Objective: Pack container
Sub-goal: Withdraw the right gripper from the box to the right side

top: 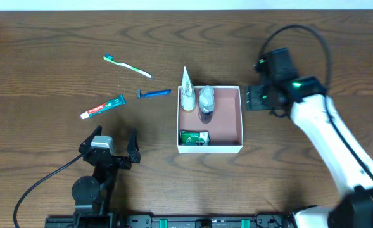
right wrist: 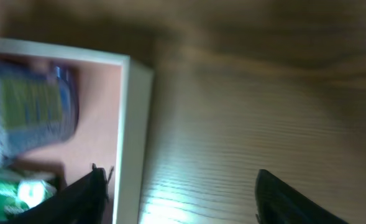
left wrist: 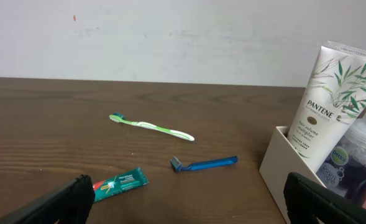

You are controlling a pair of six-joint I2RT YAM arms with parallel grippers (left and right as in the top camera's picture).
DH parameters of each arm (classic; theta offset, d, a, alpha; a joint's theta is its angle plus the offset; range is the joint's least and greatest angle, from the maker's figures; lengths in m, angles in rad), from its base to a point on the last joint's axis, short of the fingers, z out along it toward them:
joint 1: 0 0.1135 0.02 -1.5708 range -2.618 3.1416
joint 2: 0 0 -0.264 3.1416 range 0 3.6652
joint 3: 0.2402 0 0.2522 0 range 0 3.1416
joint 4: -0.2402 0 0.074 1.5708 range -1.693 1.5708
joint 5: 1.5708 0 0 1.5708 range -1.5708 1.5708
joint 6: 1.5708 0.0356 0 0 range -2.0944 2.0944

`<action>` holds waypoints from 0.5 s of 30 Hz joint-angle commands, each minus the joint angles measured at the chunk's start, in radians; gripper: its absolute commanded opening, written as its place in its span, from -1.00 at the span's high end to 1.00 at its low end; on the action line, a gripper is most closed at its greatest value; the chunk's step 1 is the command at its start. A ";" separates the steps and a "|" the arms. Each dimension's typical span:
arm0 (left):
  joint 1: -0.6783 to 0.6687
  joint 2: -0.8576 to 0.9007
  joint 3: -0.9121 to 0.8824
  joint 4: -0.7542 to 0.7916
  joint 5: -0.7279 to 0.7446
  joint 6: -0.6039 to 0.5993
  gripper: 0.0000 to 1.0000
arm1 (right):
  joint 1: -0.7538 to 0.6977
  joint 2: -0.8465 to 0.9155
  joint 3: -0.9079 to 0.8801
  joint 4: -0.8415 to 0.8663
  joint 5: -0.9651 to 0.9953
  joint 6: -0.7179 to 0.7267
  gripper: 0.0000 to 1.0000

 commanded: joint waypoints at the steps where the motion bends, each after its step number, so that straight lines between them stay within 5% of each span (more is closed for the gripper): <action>1: 0.005 0.000 -0.019 -0.032 0.013 0.013 -0.96 | -0.110 -0.103 0.015 -0.002 0.014 0.040 -0.80; 3: 0.005 0.000 -0.019 -0.032 0.004 0.013 -0.96 | -0.175 -0.132 0.015 -0.005 0.006 0.040 -0.97; 15: 0.005 0.000 -0.019 -0.027 -0.011 0.012 -0.96 | -0.336 -0.147 0.015 -0.100 0.000 0.039 -0.99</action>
